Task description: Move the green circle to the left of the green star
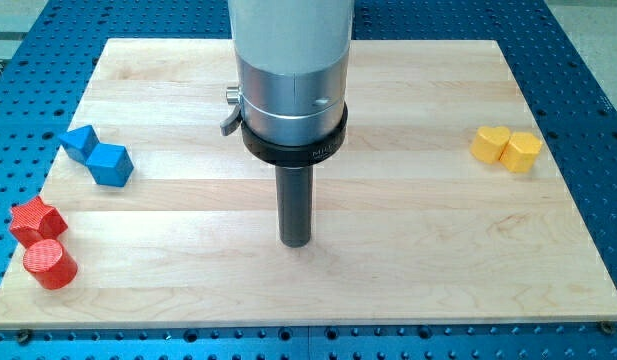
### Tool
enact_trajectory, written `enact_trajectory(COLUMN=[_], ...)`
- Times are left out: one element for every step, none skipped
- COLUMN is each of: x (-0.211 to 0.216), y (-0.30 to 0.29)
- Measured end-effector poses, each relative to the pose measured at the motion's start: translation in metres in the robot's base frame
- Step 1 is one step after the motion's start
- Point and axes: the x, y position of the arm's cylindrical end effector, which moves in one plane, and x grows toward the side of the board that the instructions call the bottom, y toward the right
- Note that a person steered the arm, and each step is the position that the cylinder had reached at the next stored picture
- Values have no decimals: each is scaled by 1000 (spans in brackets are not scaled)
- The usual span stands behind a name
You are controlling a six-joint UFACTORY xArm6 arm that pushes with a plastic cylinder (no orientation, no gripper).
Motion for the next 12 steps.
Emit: enact_trajectory(x=[0, 0, 0, -40, -99, -88, -121, -174, -221, -237, -237, -237], y=[0, 1, 1, -9, -4, -19, -4, 54, 51, 19, -36, -42])
